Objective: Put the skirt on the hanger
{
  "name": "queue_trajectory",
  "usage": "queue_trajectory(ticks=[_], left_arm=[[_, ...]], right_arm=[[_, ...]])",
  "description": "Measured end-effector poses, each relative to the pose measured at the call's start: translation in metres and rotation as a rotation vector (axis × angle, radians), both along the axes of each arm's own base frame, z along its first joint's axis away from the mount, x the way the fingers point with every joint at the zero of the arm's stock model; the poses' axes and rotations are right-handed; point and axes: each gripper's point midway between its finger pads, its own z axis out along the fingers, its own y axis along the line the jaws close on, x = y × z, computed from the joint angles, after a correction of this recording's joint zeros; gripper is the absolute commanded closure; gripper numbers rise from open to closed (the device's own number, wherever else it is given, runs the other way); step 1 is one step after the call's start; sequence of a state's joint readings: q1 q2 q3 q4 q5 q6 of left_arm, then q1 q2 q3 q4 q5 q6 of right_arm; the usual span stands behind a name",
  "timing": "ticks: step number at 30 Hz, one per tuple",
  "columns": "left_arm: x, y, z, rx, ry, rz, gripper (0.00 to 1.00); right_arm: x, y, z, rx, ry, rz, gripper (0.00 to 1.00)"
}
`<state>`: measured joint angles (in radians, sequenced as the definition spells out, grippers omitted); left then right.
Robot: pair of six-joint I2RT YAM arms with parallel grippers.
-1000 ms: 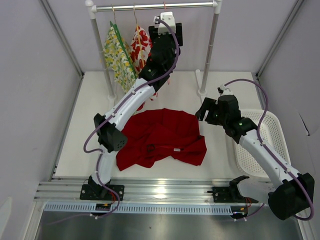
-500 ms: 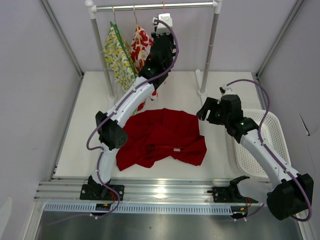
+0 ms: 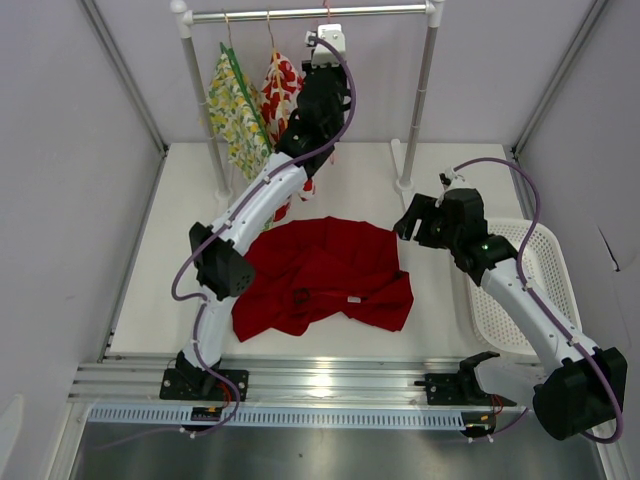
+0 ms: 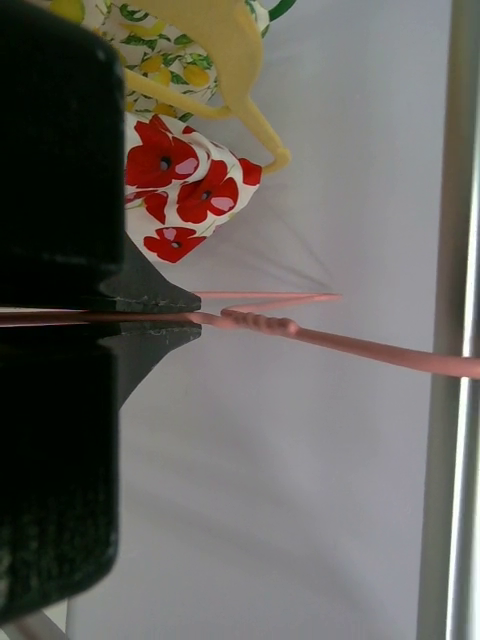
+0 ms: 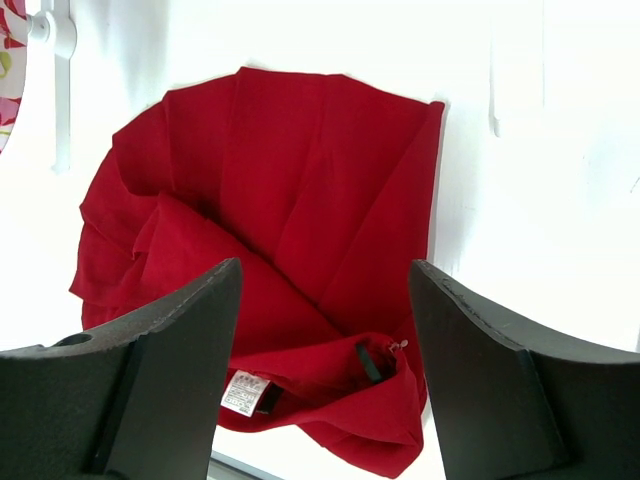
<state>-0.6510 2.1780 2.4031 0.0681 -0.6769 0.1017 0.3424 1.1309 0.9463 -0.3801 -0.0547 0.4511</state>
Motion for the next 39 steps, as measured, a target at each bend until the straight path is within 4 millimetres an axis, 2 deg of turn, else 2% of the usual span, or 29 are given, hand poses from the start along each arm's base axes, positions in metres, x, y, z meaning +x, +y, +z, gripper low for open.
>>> queue_trajectory(ticks=[5,10,16,23,29,35,39], left_arm=[[-0.008,0.002,0.014,0.013,-0.028,-0.026,1.0],[-0.02,0.006,0.039,0.006,-0.075,-0.051,1.0],[-0.029,0.008,0.049,0.014,-0.089,-0.088,1.0],[-0.039,0.002,0.024,0.078,-0.02,-0.18,1.0],[-0.057,-0.002,0.006,0.121,0.039,-0.277,1.0],[-0.086,0.0,0.006,0.131,0.052,-0.379,1.0],[-0.112,0.001,0.014,0.126,0.049,-0.466,1.0]], right_arm=[[0.001,0.001,0.002,0.007,-0.008,0.003,0.27],[0.002,0.0,0.002,0.008,-0.01,0.001,0.28],[0.002,0.0,0.003,0.011,-0.01,0.004,0.28],[0.001,-0.002,0.006,0.014,-0.018,0.0,0.28],[0.0,-0.004,0.008,0.016,-0.022,-0.005,0.28],[-0.001,-0.007,0.007,0.011,-0.013,-0.012,0.28],[-0.003,-0.008,0.005,0.004,-0.003,-0.012,0.3]])
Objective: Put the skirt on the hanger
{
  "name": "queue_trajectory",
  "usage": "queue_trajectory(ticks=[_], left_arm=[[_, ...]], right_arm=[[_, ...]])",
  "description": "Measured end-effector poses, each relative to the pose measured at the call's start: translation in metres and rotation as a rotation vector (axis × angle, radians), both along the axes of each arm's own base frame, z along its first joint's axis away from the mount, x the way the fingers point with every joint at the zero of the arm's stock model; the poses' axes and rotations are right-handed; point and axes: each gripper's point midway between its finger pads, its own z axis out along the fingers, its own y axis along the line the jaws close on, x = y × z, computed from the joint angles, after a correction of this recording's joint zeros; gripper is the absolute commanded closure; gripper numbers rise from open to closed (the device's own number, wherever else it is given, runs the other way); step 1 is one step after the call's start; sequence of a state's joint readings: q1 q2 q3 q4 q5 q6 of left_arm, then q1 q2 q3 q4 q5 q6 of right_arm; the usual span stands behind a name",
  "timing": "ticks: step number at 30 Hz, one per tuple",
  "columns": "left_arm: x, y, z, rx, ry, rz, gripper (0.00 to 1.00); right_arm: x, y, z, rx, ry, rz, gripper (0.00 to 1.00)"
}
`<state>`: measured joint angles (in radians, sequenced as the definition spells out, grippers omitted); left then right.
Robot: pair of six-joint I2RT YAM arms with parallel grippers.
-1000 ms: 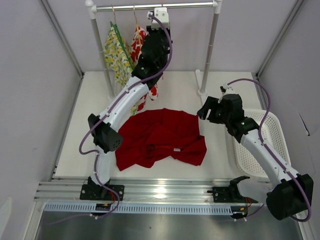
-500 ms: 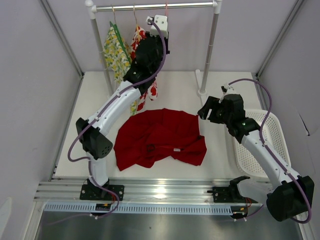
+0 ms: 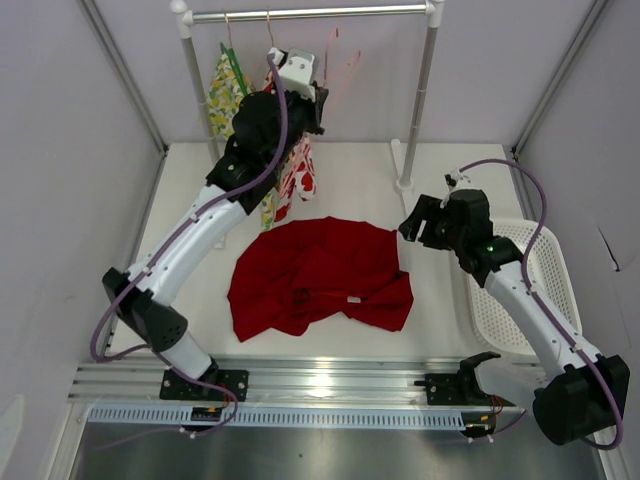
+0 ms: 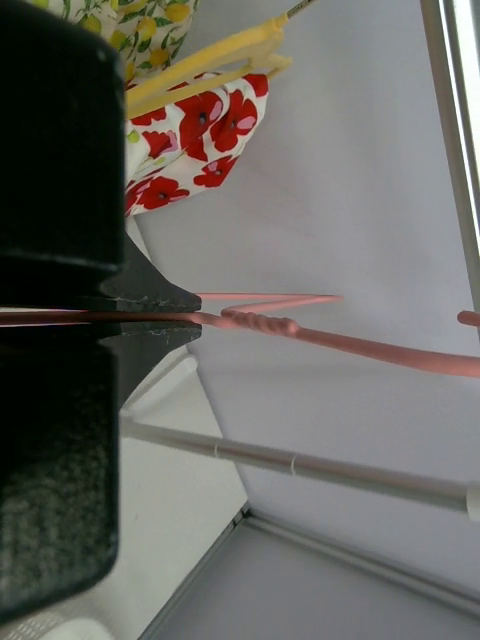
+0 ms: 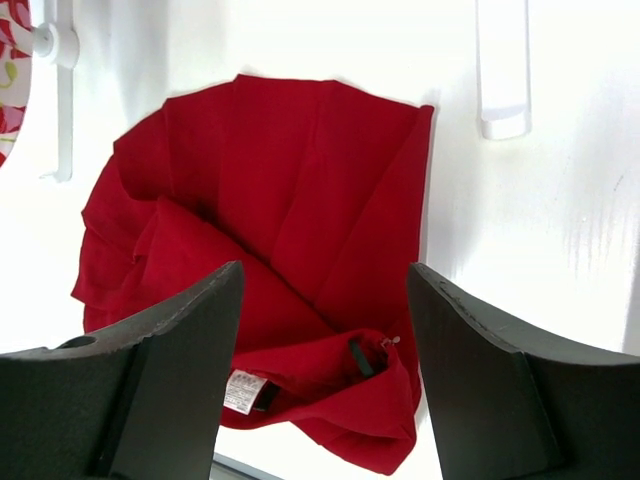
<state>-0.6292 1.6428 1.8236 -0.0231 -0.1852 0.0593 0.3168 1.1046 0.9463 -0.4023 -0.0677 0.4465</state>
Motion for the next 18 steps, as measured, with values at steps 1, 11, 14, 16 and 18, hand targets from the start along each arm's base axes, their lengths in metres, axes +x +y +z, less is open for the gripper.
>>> queue_trajectory(ticks=[1,11,14,16,18], left_arm=[[-0.008,0.001,0.002,-0.003,0.003,-0.023,1.0],[-0.107,0.017,-0.038,-0.028,0.132,-0.242,1.0],[-0.144,0.016,-0.069,-0.033,0.197,-0.304,1.0],[-0.171,0.009,-0.093,-0.029,0.249,-0.363,1.0],[-0.193,0.006,-0.114,-0.026,0.297,-0.405,1.0]], right_arm=[[-0.001,-0.001,-0.001,-0.004,0.005,0.0,0.31],[-0.039,0.013,-0.015,-0.089,0.076,0.068,0.62],[-0.053,0.018,-0.026,-0.119,0.099,0.097,0.66],[-0.06,0.012,-0.042,-0.151,0.137,0.086,0.68],[-0.067,0.007,-0.057,-0.179,0.174,0.08,0.69]])
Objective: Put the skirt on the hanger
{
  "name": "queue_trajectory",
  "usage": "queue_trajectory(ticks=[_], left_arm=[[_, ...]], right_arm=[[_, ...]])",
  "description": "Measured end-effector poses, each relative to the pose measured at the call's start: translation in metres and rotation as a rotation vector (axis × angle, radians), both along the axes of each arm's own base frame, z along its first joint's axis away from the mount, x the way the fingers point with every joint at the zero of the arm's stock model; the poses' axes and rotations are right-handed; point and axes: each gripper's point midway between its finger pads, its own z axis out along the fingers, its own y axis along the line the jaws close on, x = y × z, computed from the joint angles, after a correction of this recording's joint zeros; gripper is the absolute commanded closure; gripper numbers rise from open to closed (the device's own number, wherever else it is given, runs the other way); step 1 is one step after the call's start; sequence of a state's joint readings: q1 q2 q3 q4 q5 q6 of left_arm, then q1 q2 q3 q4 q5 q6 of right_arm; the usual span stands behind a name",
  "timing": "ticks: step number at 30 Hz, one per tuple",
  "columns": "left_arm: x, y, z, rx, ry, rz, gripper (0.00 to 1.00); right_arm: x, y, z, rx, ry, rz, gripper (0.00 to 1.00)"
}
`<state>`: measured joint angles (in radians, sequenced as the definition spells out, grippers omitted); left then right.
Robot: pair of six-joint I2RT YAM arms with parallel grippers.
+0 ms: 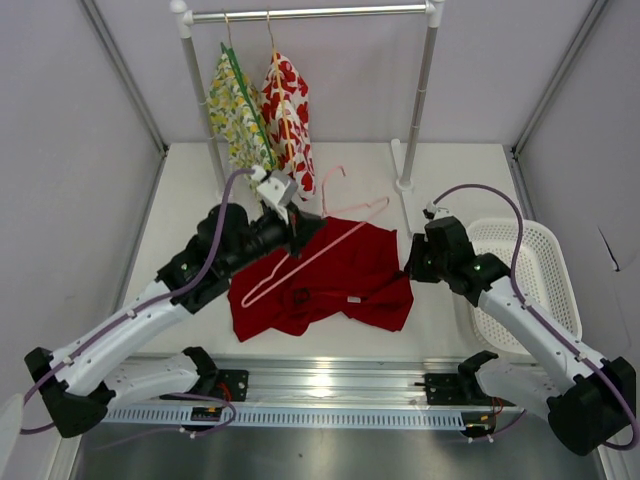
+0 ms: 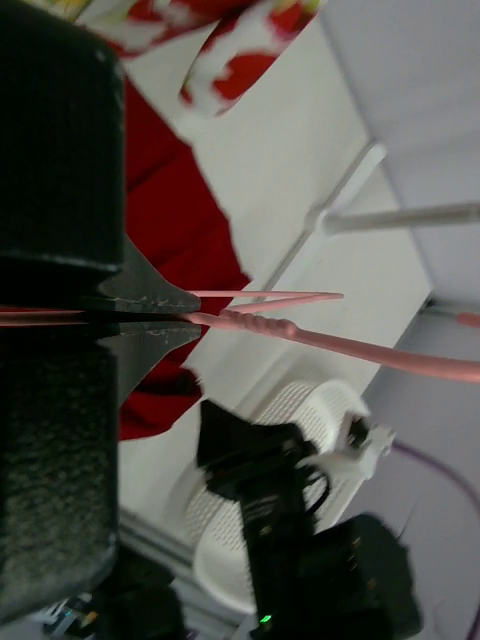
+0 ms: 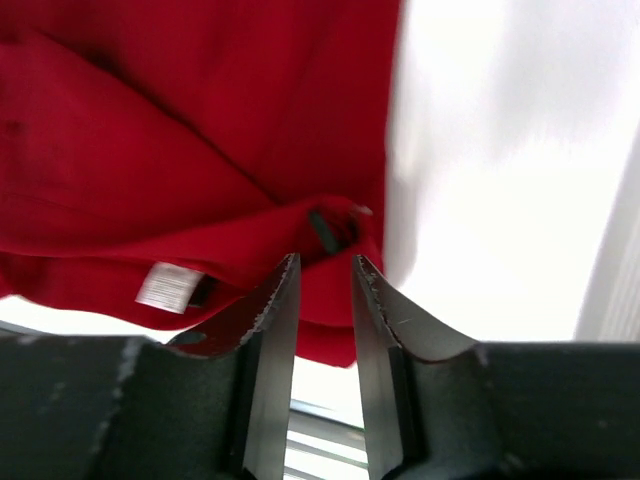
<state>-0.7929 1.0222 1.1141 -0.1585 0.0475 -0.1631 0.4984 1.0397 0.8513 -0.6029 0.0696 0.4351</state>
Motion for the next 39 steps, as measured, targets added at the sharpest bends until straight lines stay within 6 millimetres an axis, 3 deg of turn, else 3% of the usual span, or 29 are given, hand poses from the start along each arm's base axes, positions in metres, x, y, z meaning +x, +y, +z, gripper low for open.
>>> queue_trajectory(ticks=[2,6,13,24,39], left_arm=[[-0.022,-0.001,-0.024,0.008,0.058,-0.039,1.0],[-0.047,0.012,-0.058,0.013,0.142,-0.049,1.0],[-0.076,0.03,-0.073,-0.039,0.197,-0.075,1.0],[-0.099,0.026,-0.133,0.031,0.318,-0.134,1.0],[-0.115,0.006,-0.161,0.077,0.376,-0.231,1.0]], right_arm=[[-0.006,-0.003,-0.011,-0.023,0.027,0.0,0.7],[-0.012,0.0,-0.023,-0.052,0.057,0.017,0.71],[-0.011,-0.002,-0.032,-0.093,0.072,-0.01,0.7],[0.003,-0.004,-0.024,-0.121,0.055,-0.056,0.7],[0.018,0.002,-0.022,-0.143,0.063,-0.063,0.71]])
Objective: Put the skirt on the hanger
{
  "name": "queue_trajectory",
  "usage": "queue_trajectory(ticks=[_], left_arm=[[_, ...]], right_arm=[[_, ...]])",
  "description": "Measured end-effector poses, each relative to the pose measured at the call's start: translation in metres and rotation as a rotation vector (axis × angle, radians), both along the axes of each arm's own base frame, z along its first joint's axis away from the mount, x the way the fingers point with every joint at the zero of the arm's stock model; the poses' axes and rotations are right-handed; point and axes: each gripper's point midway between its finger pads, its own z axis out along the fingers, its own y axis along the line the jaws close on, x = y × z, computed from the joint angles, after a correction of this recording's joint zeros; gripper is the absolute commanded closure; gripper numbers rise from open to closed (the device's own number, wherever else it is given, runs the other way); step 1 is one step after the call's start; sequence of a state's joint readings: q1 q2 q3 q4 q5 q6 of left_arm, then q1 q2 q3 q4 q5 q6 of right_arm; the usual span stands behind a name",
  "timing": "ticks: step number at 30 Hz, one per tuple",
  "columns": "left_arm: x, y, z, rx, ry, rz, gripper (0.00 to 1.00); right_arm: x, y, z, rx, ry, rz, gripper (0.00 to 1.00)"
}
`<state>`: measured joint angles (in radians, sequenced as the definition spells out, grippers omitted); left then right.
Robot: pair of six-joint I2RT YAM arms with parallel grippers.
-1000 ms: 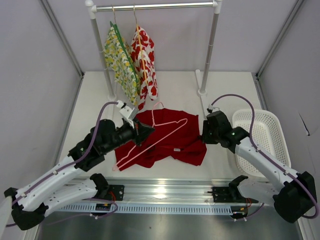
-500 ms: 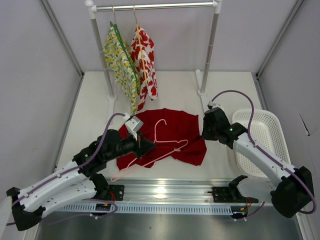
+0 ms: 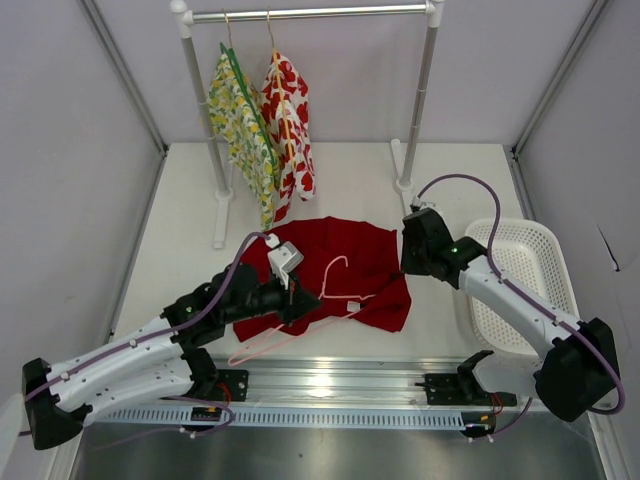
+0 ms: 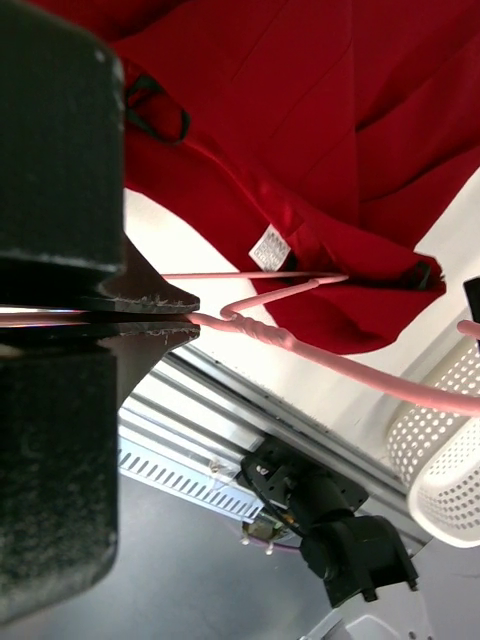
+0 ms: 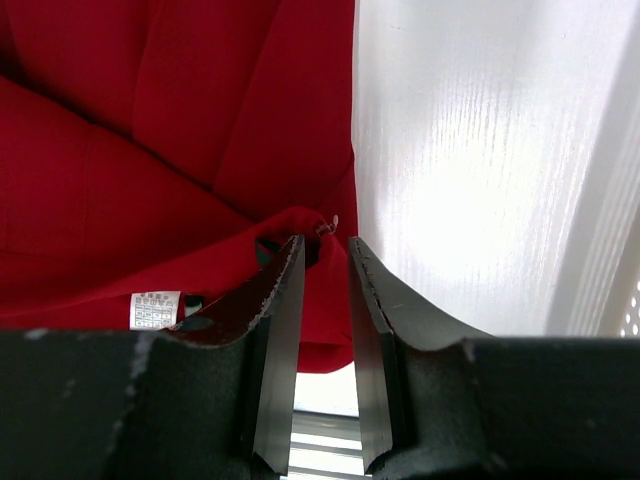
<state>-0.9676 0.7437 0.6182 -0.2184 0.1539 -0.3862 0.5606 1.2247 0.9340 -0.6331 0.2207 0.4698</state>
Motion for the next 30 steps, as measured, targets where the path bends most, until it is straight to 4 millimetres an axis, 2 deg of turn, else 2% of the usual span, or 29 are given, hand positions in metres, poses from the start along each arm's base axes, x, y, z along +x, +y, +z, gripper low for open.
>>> queue_trajectory(ticks=[7,14,23,30], left_arm=[[-0.006,-0.008,0.003,-0.02,-0.003,-0.032,1.0],[-0.007,-0.015,-0.002,-0.009,0.004,-0.047,1.0],[-0.007,-0.016,-0.003,-0.007,0.005,-0.049,1.0],[-0.007,-0.017,-0.003,-0.005,0.006,-0.05,1.0]], right_arm=[[-0.008,0.011,-0.001,-0.003,0.004,0.045,0.69],[-0.012,0.023,0.001,-0.018,0.0,0.112,0.69],[-0.015,0.024,-0.023,-0.087,0.079,0.153,0.73],[-0.018,0.024,-0.028,-0.135,0.105,0.175,0.74]])
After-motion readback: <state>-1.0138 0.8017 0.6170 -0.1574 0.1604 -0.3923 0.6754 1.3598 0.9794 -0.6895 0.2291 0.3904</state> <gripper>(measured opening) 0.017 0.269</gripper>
